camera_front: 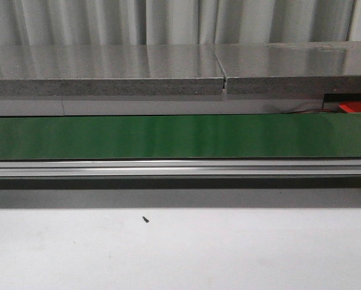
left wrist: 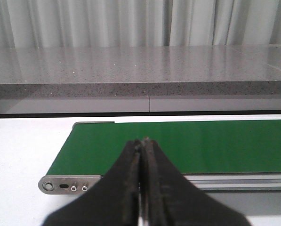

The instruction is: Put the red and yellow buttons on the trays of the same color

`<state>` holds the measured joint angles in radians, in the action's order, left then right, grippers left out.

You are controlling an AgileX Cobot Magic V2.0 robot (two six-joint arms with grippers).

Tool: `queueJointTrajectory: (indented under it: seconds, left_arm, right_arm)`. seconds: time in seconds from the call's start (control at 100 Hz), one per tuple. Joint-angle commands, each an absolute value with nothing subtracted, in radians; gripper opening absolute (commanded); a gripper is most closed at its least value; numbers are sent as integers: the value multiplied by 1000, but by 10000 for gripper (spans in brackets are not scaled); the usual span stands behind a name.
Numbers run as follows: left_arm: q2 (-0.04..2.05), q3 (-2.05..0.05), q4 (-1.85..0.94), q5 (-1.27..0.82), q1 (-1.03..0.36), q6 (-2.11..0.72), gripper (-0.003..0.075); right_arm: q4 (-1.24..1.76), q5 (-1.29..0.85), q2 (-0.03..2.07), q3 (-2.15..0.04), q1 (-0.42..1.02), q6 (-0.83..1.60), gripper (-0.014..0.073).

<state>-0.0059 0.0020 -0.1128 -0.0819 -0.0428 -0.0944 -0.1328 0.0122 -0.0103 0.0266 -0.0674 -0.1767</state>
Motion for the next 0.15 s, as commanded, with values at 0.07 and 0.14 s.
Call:
queueJointTrajectory:
  seconds: [0.07, 0.14]
  left_arm:
    - [-40, 11, -122, 0, -42, -84, -19]
    - [-40, 11, -122, 0, -42, -84, -19]
  right_arm:
    - [-146, 97, -28, 27, -64, -174, -115]
    - [-146, 97, -28, 27, -64, -174, -115]
